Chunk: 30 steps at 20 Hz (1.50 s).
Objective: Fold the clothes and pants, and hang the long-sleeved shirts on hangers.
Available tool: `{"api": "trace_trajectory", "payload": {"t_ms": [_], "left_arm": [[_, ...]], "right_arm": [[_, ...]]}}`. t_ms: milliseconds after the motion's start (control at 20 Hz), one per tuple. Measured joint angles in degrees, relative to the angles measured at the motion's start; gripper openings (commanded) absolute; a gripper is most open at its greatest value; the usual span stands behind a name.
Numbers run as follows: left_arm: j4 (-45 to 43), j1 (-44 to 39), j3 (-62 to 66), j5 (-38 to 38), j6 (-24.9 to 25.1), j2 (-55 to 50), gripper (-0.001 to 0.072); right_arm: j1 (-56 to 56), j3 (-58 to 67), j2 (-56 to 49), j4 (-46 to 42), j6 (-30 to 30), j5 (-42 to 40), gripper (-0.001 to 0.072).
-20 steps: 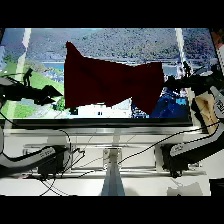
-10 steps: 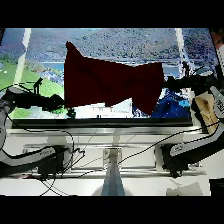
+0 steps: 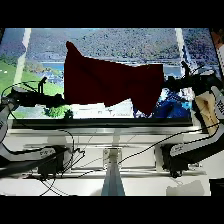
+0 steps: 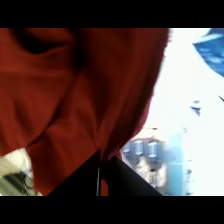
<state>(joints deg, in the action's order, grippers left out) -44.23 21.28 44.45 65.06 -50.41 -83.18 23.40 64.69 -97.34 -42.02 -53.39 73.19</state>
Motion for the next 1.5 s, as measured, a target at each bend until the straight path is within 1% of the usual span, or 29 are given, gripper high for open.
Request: {"api": "trace_trajectory", "payload": {"t_ms": [100,200,350,450,550,700,850,1050,1300,1400,1500], "left_arm": [[3.2,-0.1,4.3,0.6,0.9,1.2,0.0015],[6.4,0.1,10.3,1.3,1.4,3.4,0.0014],[11.4,0.4,20.8,1.6,1.8,8.8,0.0015],[14.0,0.7,27.9,0.8,1.9,13.5,0.0015],[15.5,1.2,32.9,-2.7,2.0,18.4,0.0015],[16.6,2.8,36.7,-12.2,2.0,26.8,0.0015],[17.2,5.3,38.1,-20.9,2.0,34.2,0.0016],[17.3,7.8,38.7,-28.3,2.0,41.4,0.0015],[17.3,8.7,38.9,-36.4,2.0,46.4,0.0016],[16.5,8.8,38.9,-38.1,2.0,47.3,0.0015],[14.4,8.9,38.9,-37.3,1.4,47.4,0.0015]], "right_arm": [[0.0,0.1,3.7,0.3,1.2,1.2,0.0015],[0.0,0.1,9.6,1.5,2.0,2.0,0.0015],[0.4,0.4,20.9,5.7,2.8,2.0,0.0015],[0.7,1.7,29.2,8.9,3.0,0.6,0.0016],[0.8,4.7,37.1,11.3,3.2,-2.2,0.0016],[0.9,11.2,47.0,11.9,3.3,-9.2,0.0016],[0.9,17.6,54.3,10.4,3.3,-16.1,0.0016],[1.0,22.6,60.8,9.0,3.3,-20.8,0.0016],[1.0,24.7,65.3,8.6,3.2,-24.0,0.0016],[1.0,24.9,65.8,8.5,3.2,-24.3,0.0016],[1.0,25.0,65.4,8.2,2.2,-24.5,0.0015]]}}
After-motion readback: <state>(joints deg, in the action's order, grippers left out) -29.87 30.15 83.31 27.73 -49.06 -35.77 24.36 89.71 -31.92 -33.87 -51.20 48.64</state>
